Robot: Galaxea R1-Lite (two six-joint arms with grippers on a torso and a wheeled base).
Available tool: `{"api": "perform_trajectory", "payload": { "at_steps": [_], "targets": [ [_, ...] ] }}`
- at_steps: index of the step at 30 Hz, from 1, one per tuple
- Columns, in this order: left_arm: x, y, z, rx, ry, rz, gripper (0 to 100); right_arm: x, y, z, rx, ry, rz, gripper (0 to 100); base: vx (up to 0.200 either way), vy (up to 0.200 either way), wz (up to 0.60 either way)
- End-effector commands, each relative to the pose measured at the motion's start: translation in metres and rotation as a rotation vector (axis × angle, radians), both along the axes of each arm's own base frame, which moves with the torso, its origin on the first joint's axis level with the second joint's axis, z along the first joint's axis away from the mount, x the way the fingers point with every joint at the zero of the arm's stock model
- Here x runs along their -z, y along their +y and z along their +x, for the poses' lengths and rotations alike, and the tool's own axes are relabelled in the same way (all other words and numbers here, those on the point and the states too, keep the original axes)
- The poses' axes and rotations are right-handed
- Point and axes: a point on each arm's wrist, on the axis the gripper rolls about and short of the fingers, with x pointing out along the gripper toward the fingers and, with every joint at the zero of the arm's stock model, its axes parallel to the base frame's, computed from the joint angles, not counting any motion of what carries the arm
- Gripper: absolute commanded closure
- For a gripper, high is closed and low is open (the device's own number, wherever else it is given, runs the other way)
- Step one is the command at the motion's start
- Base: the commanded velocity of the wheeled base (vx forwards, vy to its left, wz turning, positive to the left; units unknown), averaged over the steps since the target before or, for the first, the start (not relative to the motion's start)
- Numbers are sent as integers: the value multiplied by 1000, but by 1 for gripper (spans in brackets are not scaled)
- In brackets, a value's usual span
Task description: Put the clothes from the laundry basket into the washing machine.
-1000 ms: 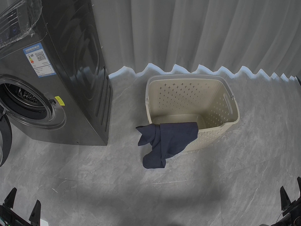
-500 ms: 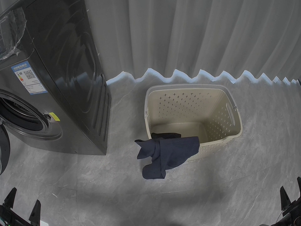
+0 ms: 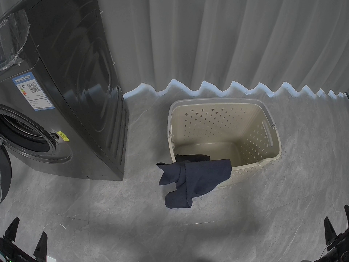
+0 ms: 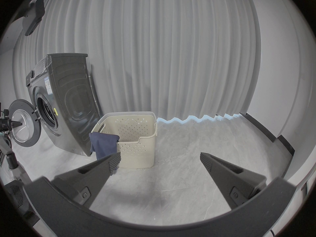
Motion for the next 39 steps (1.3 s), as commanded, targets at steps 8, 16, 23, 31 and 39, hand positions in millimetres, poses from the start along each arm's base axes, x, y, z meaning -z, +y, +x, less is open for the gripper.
{"api": "perform_trajectory", "payload": {
  "at_steps": [8,16,23,31,39],
  "targets": [
    [5,0,0,-1,5,-6,0,5,0,0,1,1,-2,0,0,0,0],
    [5,0,0,-1,5,-3,0,-51,0,0,-28,-76,34,0,0,0,0],
    [5,0,0,-1,5,-3,0,-45,5,58,-189,284,43,0,0,0,0],
    [5,0,0,-1,5,-3,0,-50,27,124,-342,363,120,0,0,0,0],
    [5,0,0,0,5,-3,0,-41,48,156,-370,491,183,0,0,0,0]
  ]
}}
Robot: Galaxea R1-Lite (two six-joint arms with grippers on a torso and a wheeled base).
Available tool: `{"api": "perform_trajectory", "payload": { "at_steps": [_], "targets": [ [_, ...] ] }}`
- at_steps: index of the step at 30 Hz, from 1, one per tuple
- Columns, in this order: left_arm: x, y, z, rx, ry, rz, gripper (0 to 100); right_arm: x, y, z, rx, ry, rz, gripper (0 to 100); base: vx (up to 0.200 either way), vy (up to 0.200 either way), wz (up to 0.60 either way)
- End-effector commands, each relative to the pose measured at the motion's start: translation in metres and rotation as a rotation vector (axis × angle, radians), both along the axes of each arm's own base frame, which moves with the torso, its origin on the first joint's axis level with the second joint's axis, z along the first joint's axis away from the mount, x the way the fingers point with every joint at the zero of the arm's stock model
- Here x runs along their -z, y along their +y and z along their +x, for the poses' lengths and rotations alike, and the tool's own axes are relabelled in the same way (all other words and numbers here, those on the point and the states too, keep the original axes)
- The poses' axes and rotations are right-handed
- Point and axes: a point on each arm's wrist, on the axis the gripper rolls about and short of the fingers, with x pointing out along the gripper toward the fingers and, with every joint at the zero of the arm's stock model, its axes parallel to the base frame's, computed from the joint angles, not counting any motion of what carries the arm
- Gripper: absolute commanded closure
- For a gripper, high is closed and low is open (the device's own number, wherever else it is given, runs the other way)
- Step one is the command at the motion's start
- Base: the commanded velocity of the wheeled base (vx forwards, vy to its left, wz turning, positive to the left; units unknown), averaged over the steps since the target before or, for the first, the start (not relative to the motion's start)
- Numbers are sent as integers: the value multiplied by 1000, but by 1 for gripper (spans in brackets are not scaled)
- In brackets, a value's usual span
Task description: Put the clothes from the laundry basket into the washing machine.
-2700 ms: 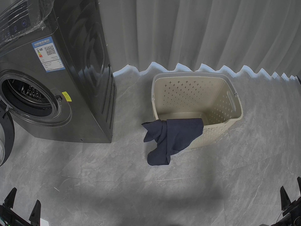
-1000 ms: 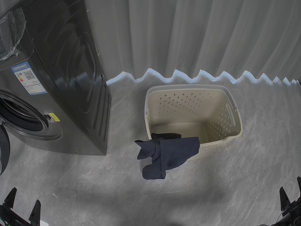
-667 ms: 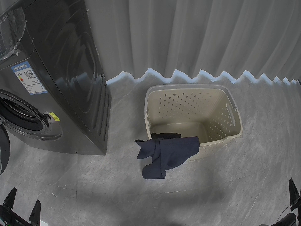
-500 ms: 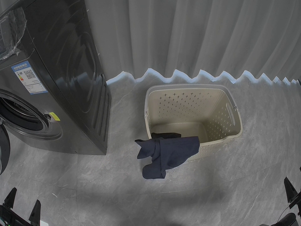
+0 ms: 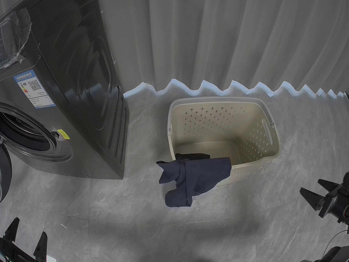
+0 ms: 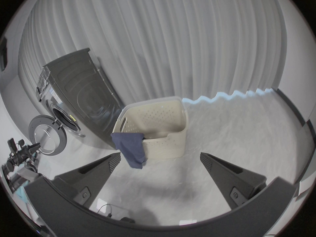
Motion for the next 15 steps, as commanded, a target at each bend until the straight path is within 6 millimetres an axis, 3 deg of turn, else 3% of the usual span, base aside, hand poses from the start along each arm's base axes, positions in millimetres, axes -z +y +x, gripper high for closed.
{"api": "perform_trajectory", "payload": {
  "at_steps": [1,7,10,15],
  "targets": [
    [5,0,0,1,5,1,0,23,32,52,-113,224,14,0,0,0,0],
    [5,0,0,1,5,1,0,40,49,75,-125,263,-10,0,0,0,0],
    [5,0,0,1,5,1,0,50,57,84,-130,289,-16,0,200,0,0],
    [5,0,0,1,5,0,0,62,77,93,-171,281,-4,0,0,0,0]
  ]
}}
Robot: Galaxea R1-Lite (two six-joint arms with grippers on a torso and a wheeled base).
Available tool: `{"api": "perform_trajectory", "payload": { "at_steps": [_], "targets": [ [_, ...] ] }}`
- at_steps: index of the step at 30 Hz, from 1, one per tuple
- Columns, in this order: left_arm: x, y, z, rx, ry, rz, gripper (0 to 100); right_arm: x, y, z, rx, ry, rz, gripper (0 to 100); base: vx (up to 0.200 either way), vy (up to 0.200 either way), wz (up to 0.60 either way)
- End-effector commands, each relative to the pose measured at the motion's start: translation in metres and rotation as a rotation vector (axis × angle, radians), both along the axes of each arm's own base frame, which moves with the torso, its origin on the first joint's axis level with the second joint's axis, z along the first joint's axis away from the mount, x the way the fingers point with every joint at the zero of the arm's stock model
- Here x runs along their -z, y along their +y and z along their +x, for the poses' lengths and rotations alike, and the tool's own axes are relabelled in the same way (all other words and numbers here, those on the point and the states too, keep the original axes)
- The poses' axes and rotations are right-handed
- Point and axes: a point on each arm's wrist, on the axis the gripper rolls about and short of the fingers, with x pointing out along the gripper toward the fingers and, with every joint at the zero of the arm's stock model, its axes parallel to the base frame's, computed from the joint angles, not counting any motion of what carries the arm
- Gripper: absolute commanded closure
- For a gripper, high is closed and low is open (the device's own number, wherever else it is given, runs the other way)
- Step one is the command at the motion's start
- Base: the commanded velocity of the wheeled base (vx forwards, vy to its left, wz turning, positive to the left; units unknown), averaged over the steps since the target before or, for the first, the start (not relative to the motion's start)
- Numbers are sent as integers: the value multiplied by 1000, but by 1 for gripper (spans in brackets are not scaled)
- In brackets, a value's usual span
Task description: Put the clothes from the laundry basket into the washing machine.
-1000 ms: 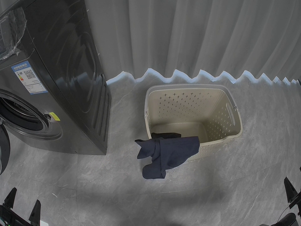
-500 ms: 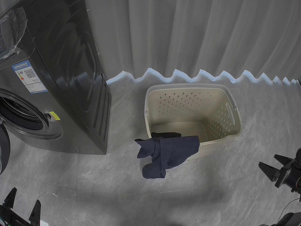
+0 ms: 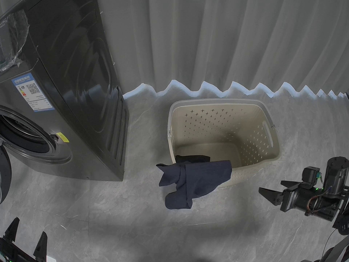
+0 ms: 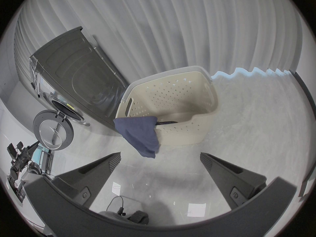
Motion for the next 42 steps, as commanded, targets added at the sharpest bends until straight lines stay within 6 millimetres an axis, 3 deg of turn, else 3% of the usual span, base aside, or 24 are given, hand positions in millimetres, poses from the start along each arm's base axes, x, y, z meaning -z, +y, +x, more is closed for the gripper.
{"api": "perform_trajectory", "payload": {
  "at_steps": [1,10,20,42],
  "targets": [
    [5,0,0,1,5,-1,0,30,29,13,-61,108,-29,0,0,0,0],
    [5,0,0,1,5,-1,0,47,59,27,-96,163,-36,0,0,0,0],
    [5,0,0,2,5,-1,0,56,95,42,-109,99,21,0,0,0,0],
    [5,0,0,2,6,-1,0,92,135,63,-130,60,29,0,0,0,0]
  ]
}}
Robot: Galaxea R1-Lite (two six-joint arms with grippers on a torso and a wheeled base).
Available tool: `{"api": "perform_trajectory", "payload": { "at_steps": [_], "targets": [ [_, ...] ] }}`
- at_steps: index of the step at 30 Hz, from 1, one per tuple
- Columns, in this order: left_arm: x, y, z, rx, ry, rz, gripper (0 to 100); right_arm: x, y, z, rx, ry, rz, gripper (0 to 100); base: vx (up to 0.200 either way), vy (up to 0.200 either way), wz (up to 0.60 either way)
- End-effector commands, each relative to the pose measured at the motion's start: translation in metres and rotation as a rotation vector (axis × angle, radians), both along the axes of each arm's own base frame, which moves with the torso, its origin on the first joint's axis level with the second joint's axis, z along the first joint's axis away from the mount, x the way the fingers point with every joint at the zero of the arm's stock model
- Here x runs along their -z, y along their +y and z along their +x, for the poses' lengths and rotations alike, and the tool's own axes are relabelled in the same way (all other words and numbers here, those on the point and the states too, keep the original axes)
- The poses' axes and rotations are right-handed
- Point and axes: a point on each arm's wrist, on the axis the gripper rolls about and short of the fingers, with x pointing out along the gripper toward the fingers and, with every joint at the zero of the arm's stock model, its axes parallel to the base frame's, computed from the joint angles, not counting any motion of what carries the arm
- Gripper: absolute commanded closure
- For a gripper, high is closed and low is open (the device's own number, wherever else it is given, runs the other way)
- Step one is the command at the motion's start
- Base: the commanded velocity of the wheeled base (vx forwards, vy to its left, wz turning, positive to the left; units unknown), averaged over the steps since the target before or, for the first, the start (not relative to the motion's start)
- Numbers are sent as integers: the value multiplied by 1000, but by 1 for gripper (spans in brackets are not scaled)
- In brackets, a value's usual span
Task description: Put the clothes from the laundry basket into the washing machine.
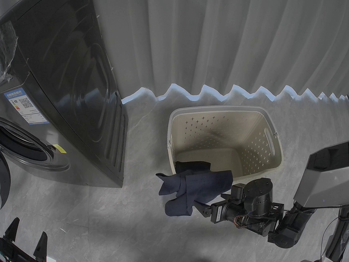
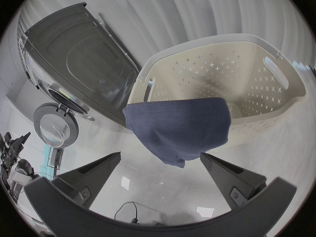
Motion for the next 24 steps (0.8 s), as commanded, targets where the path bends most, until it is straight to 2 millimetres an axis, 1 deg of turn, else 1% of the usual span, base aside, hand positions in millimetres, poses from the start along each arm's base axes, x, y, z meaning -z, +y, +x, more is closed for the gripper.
{"api": "perform_trajectory", "payload": {
  "at_steps": [1,13,24],
  "targets": [
    [5,0,0,0,6,0,0,11,6,6,0,9,-11,0,0,0,0],
    [5,0,0,0,5,0,0,21,20,22,3,-5,3,0,0,0,0],
    [5,0,0,4,5,-6,0,32,26,34,18,-21,26,0,0,0,0]
  ]
}}
